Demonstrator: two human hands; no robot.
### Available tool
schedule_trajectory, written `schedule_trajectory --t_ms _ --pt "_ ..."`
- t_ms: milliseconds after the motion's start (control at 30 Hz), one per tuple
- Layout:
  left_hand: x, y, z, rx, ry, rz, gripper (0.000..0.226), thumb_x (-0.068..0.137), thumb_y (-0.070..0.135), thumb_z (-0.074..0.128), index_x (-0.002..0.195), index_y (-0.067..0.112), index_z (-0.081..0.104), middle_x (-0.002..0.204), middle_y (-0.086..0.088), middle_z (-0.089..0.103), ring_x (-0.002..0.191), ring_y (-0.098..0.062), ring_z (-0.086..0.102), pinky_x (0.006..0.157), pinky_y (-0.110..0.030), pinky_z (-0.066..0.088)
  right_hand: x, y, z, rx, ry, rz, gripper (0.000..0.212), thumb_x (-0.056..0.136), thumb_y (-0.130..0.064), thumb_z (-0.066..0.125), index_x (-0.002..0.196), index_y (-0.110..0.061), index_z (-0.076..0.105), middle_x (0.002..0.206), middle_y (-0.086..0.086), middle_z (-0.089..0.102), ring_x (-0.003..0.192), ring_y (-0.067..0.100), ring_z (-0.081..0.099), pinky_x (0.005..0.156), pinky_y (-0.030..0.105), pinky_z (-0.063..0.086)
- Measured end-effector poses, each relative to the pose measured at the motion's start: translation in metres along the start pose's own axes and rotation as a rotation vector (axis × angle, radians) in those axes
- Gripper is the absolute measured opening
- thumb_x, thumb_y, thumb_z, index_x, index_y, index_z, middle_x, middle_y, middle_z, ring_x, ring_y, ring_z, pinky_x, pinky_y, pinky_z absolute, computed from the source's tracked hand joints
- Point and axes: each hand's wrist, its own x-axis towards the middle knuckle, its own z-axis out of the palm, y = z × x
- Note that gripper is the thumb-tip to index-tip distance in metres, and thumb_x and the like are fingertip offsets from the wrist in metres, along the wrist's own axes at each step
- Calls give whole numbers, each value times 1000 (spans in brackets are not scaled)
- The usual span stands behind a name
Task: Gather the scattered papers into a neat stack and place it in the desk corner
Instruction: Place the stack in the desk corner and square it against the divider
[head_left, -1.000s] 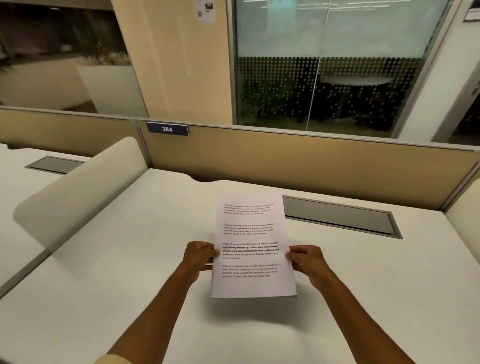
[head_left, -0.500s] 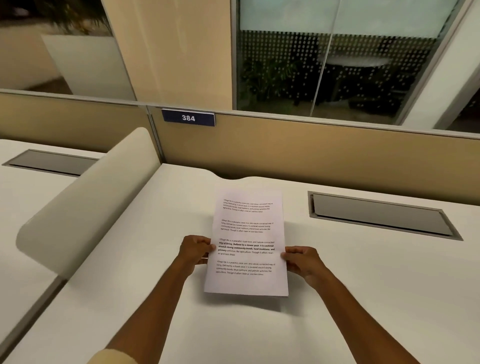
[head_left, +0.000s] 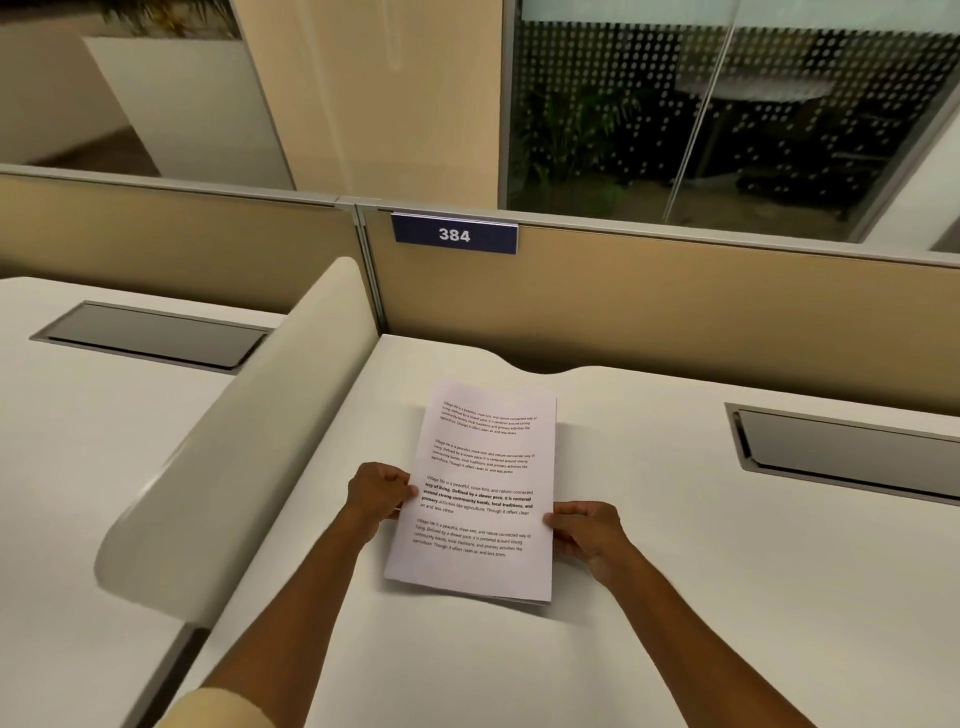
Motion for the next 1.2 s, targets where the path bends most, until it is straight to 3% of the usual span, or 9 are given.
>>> schedule_trajectory --t_ms 133,400,467,533,633,733,867,1033,1200 --pt "41 2 -22 79 48 19 2 79 0 73 78 -2 72 92 -22 73 79 -31 68 85 -48 59 29 -11 41 -45 48 -8 21 78 6 72 99 5 70 96 23 74 87 38 73 81 51 59" --pt "105 19 -50 250 191 83 9 74 5 75 68 9 69 71 -8 64 67 -20 56 71 -31 49 76 -36 101 -95 122 -75 10 74 3 75 78 -5 73 86 18 76 78 36 74 73 47 62" --pt "115 24 -51 293 257 111 7 73 4 75 69 7 71 70 -11 63 69 -22 57 75 -31 50 85 -40 112 -100 142 -92 10 74 3 75 77 -6 72 85 16 76 76 34 74 73 45 62" --pt "125 27 -50 336 321 143 16 73 3 73 72 19 69 72 -20 62 74 -29 58 78 -31 49 92 -43 123 -111 166 -113 11 73 3 75 75 -7 72 84 14 75 74 31 74 71 41 63" --pt "137 30 -48 356 403 152 22 77 4 69 98 3 75 101 -18 73 101 -37 65 89 -34 50 101 -47 137 -135 204 -152 10 74 3 74 75 -6 71 83 13 75 73 30 74 70 39 63" --pt "145 31 -47 402 444 186 27 82 6 65 108 1 70 108 -19 71 105 -38 64 92 -38 48 109 -51 150 -149 220 -186 7 74 2 74 79 -3 72 84 13 75 74 30 74 71 40 63" --pt "150 32 -47 527 472 299 12 82 -3 57 85 -5 69 90 -24 71 86 -41 65 75 -41 50 119 -54 161 -210 218 -210 5 76 -2 76 80 -2 72 85 13 75 75 30 73 75 41 62" --pt "156 32 -49 661 457 357 20 77 -13 46 70 -4 63 81 -26 68 77 -39 63 70 -49 51 125 -53 171 -336 205 -276 18 78 -16 74 81 2 71 81 16 74 79 35 70 82 44 59" --pt "158 34 -46 779 446 366 27 79 -14 40 84 -7 65 91 -26 67 87 -43 60 73 -48 53 125 -50 178 -420 203 -337 23 82 -18 69 69 -1 61 64 6 57 65 22 49 66 30 44"
